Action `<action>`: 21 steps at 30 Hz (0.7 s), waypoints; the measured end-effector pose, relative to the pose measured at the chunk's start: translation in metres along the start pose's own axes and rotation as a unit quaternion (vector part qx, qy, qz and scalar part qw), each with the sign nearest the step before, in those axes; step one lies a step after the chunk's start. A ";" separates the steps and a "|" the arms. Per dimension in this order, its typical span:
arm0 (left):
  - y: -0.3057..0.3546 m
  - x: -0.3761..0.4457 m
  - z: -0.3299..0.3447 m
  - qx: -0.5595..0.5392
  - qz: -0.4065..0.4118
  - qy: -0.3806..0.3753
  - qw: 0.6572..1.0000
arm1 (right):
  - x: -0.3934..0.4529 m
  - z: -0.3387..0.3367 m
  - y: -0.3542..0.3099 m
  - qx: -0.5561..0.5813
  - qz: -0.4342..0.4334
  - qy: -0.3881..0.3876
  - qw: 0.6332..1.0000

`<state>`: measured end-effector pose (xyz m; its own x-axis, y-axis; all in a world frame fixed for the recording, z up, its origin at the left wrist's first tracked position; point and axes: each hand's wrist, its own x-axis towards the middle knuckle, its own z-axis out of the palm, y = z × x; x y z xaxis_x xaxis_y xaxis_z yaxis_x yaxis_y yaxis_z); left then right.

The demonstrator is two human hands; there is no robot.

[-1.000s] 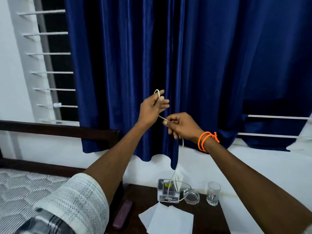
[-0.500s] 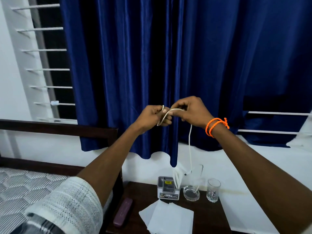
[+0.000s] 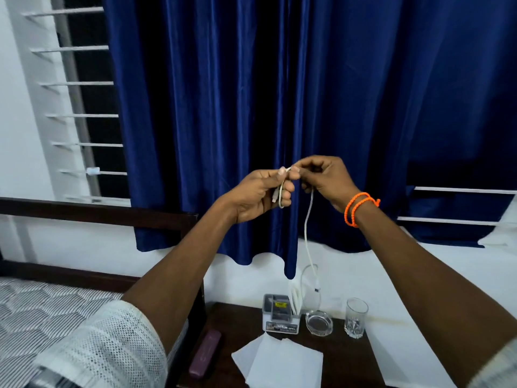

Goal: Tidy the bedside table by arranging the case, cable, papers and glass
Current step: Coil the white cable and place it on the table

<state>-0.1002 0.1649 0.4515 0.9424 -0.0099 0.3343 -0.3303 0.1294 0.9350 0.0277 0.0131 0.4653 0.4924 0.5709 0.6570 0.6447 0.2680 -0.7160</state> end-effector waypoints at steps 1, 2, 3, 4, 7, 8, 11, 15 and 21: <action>0.002 0.001 0.003 -0.025 0.007 0.002 1.000 | -0.001 0.005 0.003 0.023 0.015 0.003 1.000; 0.003 0.001 0.006 -0.047 0.015 0.008 0.999 | -0.003 0.010 0.007 0.047 0.031 0.002 0.998; 0.004 0.002 0.009 -0.069 0.023 0.019 0.997 | -0.005 0.017 0.010 0.071 0.047 -0.001 0.996; 0.005 0.003 0.012 -0.093 0.030 0.031 0.995 | -0.007 0.023 0.013 0.094 0.062 -0.004 0.994; 0.009 0.006 0.015 -0.167 0.061 0.075 0.981 | -0.014 0.039 0.025 0.129 0.101 -0.004 0.987; 0.010 0.007 0.013 -0.178 0.075 0.089 0.977 | -0.017 0.043 0.028 0.133 0.115 -0.008 0.984; 0.015 0.009 0.006 -0.172 0.111 0.128 0.970 | -0.029 0.054 0.037 0.129 0.148 -0.038 0.980; 0.014 0.009 -0.009 -0.063 0.128 0.181 0.973 | -0.042 0.063 0.039 0.096 0.150 -0.086 0.980; -0.004 0.005 -0.024 0.218 0.122 0.215 0.944 | -0.046 0.053 0.027 -0.069 0.097 -0.126 0.985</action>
<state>-0.0930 0.1886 0.4463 0.7389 0.3833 0.5543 -0.4414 -0.3462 0.8278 -0.0092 0.0351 0.4033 0.4651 0.7800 0.4185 0.6346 0.0358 -0.7720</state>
